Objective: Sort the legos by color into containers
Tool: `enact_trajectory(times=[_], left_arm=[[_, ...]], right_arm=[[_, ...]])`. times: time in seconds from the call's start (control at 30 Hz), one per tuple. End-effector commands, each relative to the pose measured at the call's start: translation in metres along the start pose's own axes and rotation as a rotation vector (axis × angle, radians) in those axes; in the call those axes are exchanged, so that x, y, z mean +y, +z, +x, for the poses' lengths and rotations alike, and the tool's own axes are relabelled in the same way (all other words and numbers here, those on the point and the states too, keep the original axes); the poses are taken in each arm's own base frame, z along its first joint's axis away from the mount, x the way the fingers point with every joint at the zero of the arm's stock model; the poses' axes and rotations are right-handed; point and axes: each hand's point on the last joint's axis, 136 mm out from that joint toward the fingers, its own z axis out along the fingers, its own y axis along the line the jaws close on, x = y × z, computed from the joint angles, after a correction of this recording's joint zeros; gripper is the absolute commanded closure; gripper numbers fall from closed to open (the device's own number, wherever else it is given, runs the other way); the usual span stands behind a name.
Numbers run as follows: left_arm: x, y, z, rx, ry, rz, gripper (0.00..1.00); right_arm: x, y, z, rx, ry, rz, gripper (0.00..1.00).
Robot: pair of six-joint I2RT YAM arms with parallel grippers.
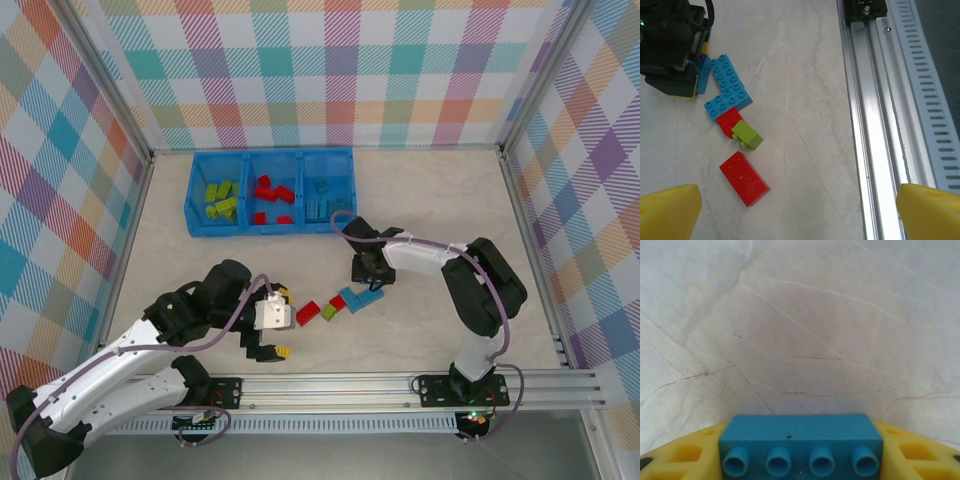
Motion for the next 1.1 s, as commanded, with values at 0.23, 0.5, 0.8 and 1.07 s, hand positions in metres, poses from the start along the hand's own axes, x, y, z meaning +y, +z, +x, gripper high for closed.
enact_trajectory(times=[0.23, 0.5, 0.8, 1.07], left_arm=[[-0.001, -0.004, -0.004, -0.06, 0.117, -0.055, 0.0], [0.011, -0.005, 0.007, -0.021, 0.107, -0.147, 0.0], [0.012, -0.002, 0.013, -0.011, 0.104, -0.161, 0.0], [0.012, 0.003, 0.016, 0.007, 0.091, -0.138, 0.0]], right_arm=[[0.067, -0.106, -0.085, -0.321, -0.138, -0.213, 0.54], [0.125, -0.126, -0.184, -0.555, -0.302, -0.185, 0.52], [0.139, -0.064, -0.226, -0.505, -0.381, -0.168, 0.47], [0.145, -0.092, -0.232, -0.529, -0.353, -0.224, 0.3]])
